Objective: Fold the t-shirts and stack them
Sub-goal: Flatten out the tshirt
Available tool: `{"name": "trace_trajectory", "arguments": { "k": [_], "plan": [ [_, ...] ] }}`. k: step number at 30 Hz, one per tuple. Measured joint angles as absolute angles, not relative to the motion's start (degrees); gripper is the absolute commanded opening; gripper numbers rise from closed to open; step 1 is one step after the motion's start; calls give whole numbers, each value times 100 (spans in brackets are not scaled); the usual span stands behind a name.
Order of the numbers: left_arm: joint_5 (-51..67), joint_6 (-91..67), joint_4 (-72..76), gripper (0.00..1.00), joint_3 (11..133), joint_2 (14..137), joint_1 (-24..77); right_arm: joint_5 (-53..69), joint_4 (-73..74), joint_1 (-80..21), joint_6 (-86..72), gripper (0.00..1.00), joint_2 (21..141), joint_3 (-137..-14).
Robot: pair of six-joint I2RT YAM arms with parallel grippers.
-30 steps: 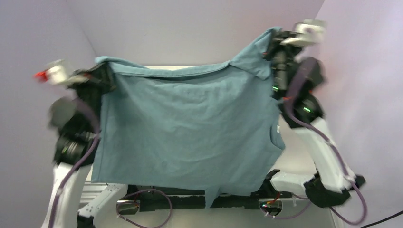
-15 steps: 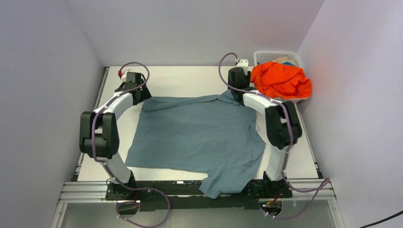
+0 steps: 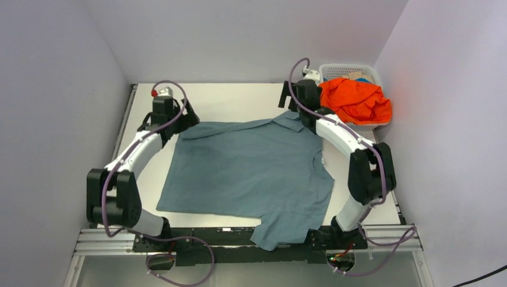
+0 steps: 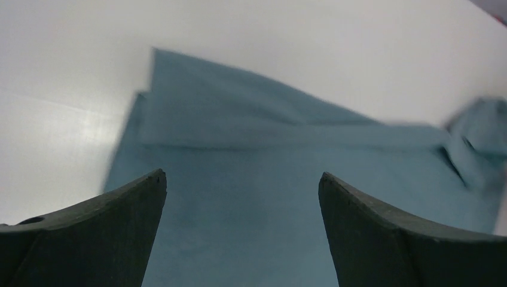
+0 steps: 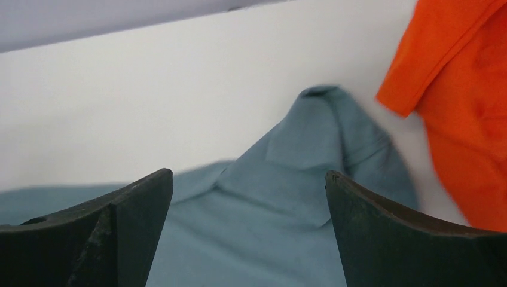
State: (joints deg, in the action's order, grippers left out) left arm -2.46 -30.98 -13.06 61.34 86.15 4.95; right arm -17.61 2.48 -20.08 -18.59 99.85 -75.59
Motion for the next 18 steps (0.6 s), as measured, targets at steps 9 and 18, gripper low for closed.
{"name": "trace_trajectory", "arguments": {
  "k": [9, 18],
  "plan": [
    [921, -3371, -755, 99, 4901, 8318, 1636, -379, 233, -2176, -2775, 100, 10180, -6622],
    [858, -3542, -633, 99, 4093, 8473, 1632, -276, 3, -2178, -3015, 100, 11358, -7057]
  ]
}}
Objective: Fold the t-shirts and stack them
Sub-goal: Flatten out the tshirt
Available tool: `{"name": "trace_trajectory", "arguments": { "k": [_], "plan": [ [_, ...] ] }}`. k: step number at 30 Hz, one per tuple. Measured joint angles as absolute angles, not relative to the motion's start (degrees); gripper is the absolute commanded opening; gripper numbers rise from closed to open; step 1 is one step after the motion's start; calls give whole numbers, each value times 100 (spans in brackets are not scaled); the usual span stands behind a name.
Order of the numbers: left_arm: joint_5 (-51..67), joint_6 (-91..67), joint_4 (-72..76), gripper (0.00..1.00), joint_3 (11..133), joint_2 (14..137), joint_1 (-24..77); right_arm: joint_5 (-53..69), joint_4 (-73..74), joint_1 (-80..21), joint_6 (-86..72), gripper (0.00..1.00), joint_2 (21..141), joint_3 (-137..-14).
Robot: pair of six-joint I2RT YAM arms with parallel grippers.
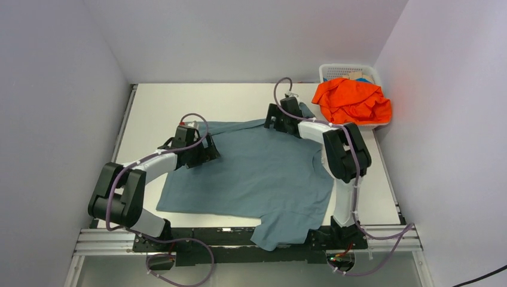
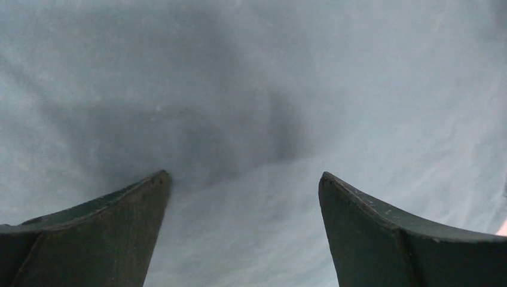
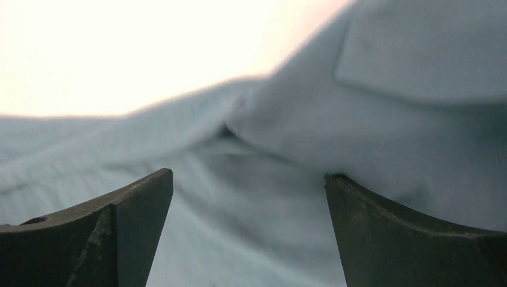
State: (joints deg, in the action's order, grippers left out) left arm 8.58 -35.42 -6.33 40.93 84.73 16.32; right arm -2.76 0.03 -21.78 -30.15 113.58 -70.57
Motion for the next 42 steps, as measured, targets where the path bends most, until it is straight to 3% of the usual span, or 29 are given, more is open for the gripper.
{"name": "trace_trajectory", "arguments": {
  "k": [15, 25, 34, 42],
  "plan": [
    [683, -3627, 150, 99, 3568, 8313, 1627, -843, -86, -2047, -2904, 100, 13928, -10785],
    [626, -3621, 27, 99, 3540, 8178, 1632, -370, -615, -1833, -2073, 100, 15165, -12534],
    [600, -3559, -714, 100, 3645, 7931, 1632, -49, -1223, -1859, 1116, 100, 14667, -12003],
    [454, -3557, -1151, 99, 3566, 7456, 1629, 375, 1149, -1765, 2038, 100, 13904, -12488]
  ]
}}
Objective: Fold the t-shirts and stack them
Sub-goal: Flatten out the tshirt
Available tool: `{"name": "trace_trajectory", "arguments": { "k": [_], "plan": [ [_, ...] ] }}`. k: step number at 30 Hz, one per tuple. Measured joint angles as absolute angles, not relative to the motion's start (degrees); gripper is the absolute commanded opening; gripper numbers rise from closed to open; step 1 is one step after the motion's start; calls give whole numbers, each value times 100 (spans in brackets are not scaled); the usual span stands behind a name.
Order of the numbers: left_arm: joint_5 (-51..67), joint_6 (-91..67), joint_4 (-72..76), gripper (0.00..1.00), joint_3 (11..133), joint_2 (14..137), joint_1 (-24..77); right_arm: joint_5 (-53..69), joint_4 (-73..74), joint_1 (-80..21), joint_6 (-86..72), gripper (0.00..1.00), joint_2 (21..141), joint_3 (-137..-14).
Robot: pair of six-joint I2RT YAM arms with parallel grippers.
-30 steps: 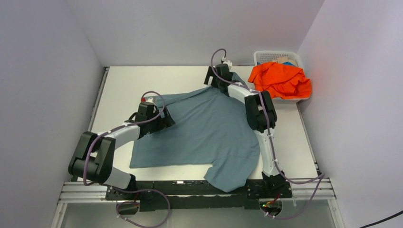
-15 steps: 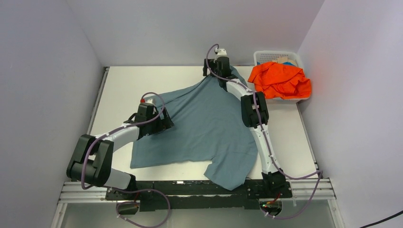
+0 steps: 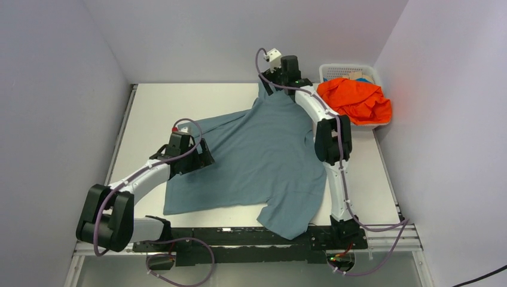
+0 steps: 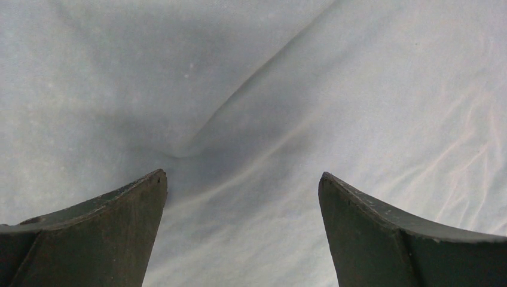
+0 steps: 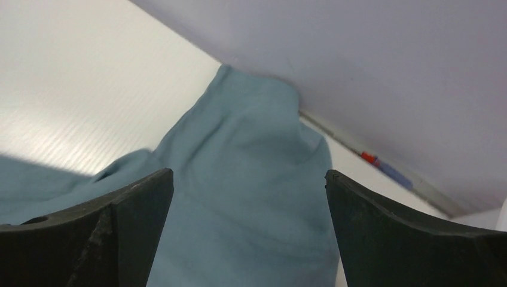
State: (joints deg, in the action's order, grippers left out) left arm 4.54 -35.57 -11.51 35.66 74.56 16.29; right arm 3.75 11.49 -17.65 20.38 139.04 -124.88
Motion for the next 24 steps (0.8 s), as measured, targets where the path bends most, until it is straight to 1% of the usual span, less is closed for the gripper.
{"name": "trace_trajectory", "arguments": {
  "k": [3, 7, 11, 14, 16, 17, 19, 24],
  "plan": [
    [314, -3540, -1291, 99, 3581, 7312, 1629, 456, 1562, -1765, 1588, 100, 13244, -11913],
    [180, -3535, -1490, 99, 3822, 7194, 1608, 600, 1313, -1780, 222, 100, 11572, -9653],
    [58, -3522, -1411, 99, 4375, 7319, 1470, 742, 727, -1966, -939, 100, 10173, -7507],
    [23, -3518, -1194, 99, 4910, 7784, 1162, 744, 486, -2370, -1500, 100, 9725, -6486],
    [14, -3520, -1066, 99, 5153, 8149, 937, 687, 440, -2652, -1723, 100, 9697, -6154],
    [14, -3518, -1028, 98, 5264, 8366, 814, 648, 432, -2783, -1796, 100, 9697, -6031],
    [10, -3516, -1011, 92, 5402, 8735, 633, 578, 414, -2954, -1916, 100, 9692, -5833],
    [12, -3489, -1100, 74, 5677, 9561, 438, 93, 377, -2958, -2165, 100, 9684, -5441]
  ]
}}
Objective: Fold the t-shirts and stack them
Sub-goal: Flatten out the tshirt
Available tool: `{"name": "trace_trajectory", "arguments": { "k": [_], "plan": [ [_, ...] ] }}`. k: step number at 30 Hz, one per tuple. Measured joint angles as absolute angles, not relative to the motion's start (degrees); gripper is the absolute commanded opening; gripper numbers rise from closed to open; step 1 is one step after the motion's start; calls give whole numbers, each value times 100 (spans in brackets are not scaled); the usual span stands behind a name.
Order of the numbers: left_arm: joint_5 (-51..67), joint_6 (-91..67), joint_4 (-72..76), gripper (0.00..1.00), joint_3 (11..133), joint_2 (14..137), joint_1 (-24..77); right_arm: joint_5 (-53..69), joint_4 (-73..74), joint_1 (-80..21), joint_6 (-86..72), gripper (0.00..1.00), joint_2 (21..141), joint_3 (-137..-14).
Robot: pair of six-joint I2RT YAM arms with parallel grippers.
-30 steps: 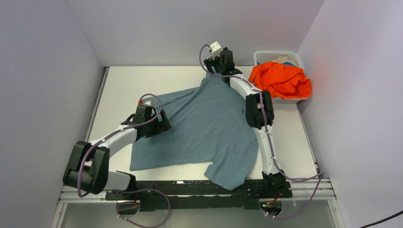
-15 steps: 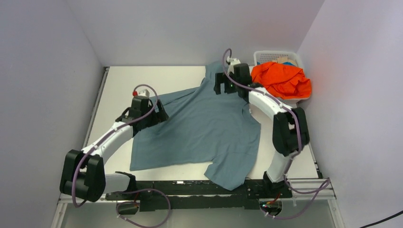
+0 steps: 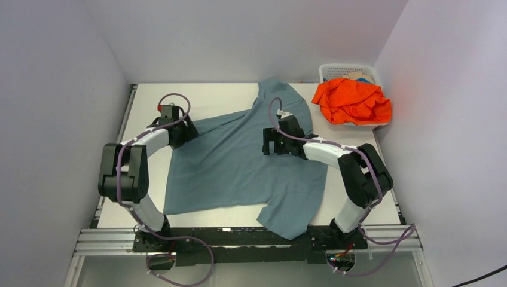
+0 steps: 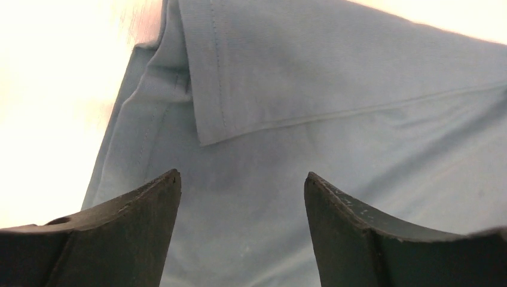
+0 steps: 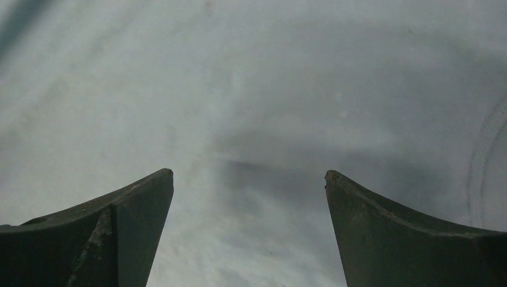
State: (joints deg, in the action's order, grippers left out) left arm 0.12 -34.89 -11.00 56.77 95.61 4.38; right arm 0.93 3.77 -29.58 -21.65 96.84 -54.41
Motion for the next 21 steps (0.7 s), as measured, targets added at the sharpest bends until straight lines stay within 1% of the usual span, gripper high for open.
{"name": "trace_trajectory", "arguments": {
  "k": [1, 2, 9, 18, 19, 21],
  "plan": [
    [12, -3492, -1125, 70, 5728, 9686, 427, 49, 377, -2943, -2174, 100, 9684, -5411],
    [12, -3483, -1153, 69, 5774, 9802, 419, -16, 377, -2926, -2211, 100, 9684, -5352],
    [-250, -3468, -1310, 55, 6141, 10175, 414, -176, 379, -2902, -2261, 100, 9684, -5258],
    [-464, -3470, -1490, 54, 6493, 10549, 397, -303, 386, -2902, -2263, 100, 9647, -5199],
    [-473, -3472, -1505, 53, 6523, 10567, 397, -322, 388, -2902, -2263, 100, 9638, -5190],
    [-508, -3474, -1577, 46, 6613, 10632, 397, -384, 395, -2902, -2263, 100, 9618, -5179]
  ]
}}
